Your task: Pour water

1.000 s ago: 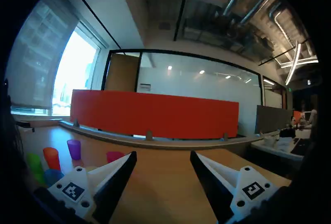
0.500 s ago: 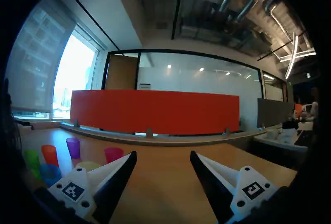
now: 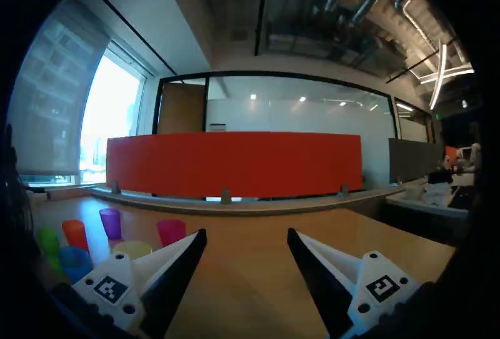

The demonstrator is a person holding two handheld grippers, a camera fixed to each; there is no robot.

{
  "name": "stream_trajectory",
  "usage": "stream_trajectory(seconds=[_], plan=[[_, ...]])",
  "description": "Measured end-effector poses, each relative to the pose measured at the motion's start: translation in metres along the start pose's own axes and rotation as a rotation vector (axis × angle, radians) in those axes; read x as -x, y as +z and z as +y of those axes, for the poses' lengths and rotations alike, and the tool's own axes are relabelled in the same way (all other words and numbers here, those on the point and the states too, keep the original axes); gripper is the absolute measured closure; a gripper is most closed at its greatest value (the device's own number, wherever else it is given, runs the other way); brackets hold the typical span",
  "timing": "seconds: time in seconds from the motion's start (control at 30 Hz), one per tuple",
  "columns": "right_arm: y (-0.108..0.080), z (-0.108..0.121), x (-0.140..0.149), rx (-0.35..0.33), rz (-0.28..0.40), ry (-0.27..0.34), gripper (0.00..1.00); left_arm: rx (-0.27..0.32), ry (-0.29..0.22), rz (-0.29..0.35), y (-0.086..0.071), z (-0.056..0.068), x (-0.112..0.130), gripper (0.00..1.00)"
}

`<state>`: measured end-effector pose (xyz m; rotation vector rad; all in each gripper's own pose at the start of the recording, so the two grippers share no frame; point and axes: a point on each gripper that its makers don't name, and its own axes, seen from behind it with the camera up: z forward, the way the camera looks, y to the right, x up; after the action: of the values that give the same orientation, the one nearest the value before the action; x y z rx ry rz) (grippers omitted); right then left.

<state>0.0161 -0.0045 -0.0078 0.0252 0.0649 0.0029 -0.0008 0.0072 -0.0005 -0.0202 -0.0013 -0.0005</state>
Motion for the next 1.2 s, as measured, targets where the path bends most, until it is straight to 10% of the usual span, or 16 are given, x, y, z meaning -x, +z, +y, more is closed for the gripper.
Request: stream_trajectory(seconds=[1.2], plan=[[0.006, -0.002, 0.016, 0.006, -0.064, -0.003, 0.0, 0.0, 0.0, 0.0, -0.001, 0.0, 0.0, 0.08]])
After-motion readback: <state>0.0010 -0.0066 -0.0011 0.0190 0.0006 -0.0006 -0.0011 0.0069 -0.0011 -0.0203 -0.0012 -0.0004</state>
